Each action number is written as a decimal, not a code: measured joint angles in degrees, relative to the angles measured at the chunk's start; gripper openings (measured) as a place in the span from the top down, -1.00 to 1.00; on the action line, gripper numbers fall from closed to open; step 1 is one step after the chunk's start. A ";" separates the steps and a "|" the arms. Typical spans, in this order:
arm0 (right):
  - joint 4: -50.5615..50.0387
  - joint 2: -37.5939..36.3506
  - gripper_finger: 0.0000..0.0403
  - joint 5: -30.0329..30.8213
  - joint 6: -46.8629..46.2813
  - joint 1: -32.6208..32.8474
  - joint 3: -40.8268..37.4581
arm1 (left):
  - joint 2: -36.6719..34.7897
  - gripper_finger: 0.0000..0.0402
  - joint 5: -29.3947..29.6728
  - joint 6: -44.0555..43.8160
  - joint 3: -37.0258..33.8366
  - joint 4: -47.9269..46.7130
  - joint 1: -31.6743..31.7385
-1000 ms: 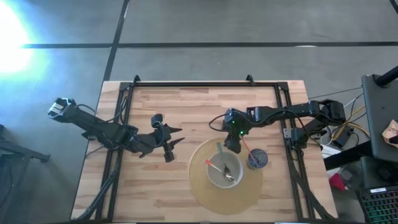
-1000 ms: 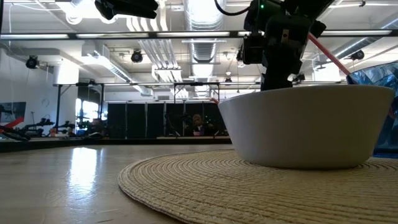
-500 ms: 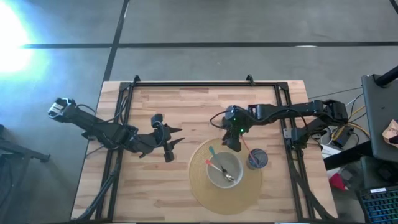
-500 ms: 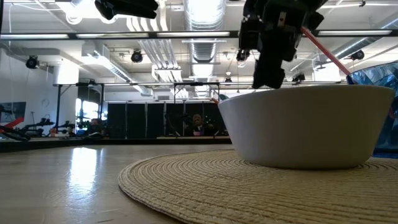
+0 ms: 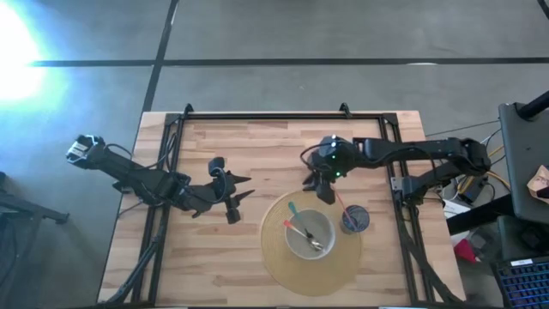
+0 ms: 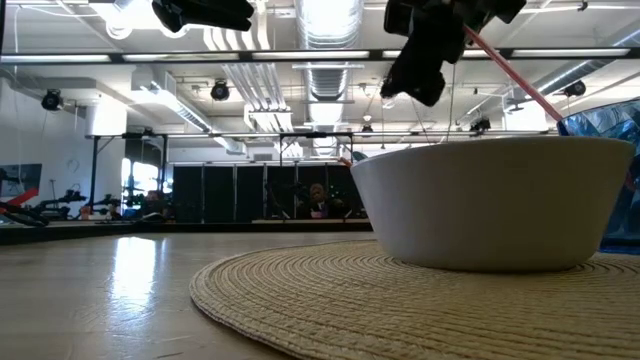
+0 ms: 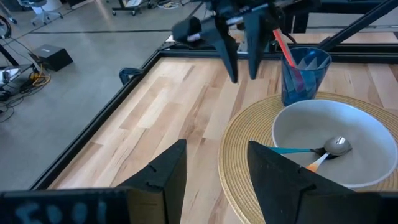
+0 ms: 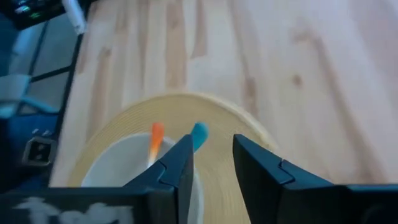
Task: Pick & Place Utensil
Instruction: Return to Home Position
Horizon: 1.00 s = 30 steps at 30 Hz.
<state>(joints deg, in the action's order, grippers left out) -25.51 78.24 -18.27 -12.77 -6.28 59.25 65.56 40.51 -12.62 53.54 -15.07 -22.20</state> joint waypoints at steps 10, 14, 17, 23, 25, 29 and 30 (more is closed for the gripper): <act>0.40 -0.86 0.47 5.07 2.51 -0.11 3.63 | 0.00 0.19 0.00 0.00 0.00 0.00 0.02; -1.44 -2.30 0.43 4.99 2.99 -0.15 6.77 | -0.12 0.19 0.00 0.70 0.00 0.00 0.03; -2.91 -4.14 0.41 4.97 3.83 -0.15 8.87 | -1.31 0.19 -0.03 1.39 0.00 -0.09 0.08; -3.08 -9.49 0.37 4.96 5.13 -0.10 9.90 | -7.73 0.19 -2.85 1.49 0.00 -4.74 1.77; -3.09 -11.87 0.37 4.94 5.76 0.04 9.10 | -10.60 0.19 -6.18 1.01 0.00 -6.39 3.12; -3.07 -16.86 0.41 4.95 5.79 0.92 6.50 | -15.78 0.19 -15.14 1.28 -0.34 -9.50 6.19; -3.03 -18.13 0.42 4.96 5.81 1.31 5.72 | -16.88 0.20 -17.25 1.61 -0.42 -10.34 6.91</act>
<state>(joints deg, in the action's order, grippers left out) -28.53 60.11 -13.31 -6.97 -4.98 64.97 48.68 23.27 -11.01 53.12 -25.41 -15.29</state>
